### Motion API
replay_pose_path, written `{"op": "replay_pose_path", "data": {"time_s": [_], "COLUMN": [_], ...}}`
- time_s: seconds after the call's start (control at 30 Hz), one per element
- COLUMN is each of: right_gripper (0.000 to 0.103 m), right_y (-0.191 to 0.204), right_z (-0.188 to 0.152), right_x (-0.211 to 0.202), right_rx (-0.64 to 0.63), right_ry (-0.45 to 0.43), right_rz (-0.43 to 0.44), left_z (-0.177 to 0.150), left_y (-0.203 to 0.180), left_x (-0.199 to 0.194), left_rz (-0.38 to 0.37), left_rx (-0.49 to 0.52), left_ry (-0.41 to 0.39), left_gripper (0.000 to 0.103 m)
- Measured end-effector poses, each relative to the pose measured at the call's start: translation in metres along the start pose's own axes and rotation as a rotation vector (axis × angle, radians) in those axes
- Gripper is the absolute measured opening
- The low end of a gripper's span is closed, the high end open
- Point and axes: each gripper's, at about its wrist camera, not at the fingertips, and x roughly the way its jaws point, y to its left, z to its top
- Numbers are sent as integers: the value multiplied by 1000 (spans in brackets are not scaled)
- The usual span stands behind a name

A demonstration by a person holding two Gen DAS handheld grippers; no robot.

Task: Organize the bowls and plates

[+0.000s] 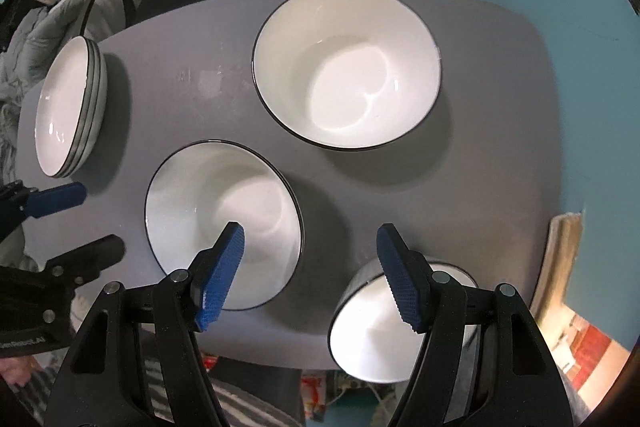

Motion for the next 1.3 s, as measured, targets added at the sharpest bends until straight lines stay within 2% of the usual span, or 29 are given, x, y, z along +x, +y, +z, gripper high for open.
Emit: {"op": "replay_pose_path", "data": {"time_s": [0.27, 0.43, 0.6, 0.67, 0.8, 0.87, 0.93, 1.0, 1.1, 1.2, 1.27, 1.3], "right_gripper": [68, 62, 50, 45, 28, 25, 22, 16, 16, 15, 12, 10], "right_y": [3, 8, 9, 11, 10, 9, 9, 8, 12, 14, 14, 14], "right_z": [4, 6, 5, 6, 6, 5, 4, 4, 2, 0, -1, 1], "right_x": [16, 25, 33, 38, 46, 48, 49, 49, 51, 51, 51, 50], "right_rx": [-42, -48, -33, -22, 9, 21, 27, 34, 38, 39, 39, 41], "right_ry": [33, 48, 64, 75, 104, 109, 112, 118, 122, 123, 123, 124], "right_rz": [25, 31, 45, 45, 59, 66, 70, 75, 81, 75, 67, 65], "left_z": [11, 11, 12, 12, 15, 15, 14, 14, 15, 17, 18, 18], "left_y": [-5, -7, -7, -7, -3, -2, -2, -2, -2, 1, -2, -4], "left_x": [22, 34, 44, 46, 52, 55, 58, 61, 62, 65, 66, 66], "left_rz": [28, 34, 39, 28, 23, 30, 31, 24, 23, 1, -17, -16], "left_rx": [-23, -12, -20, -27, -37, -46, -48, -43, -40, -41, -33, -26], "left_ry": [36, 63, 79, 83, 84, 88, 98, 106, 106, 109, 110, 107], "left_gripper": [71, 71, 70, 65, 60, 48, 41, 41, 40, 33, 22, 21]}}
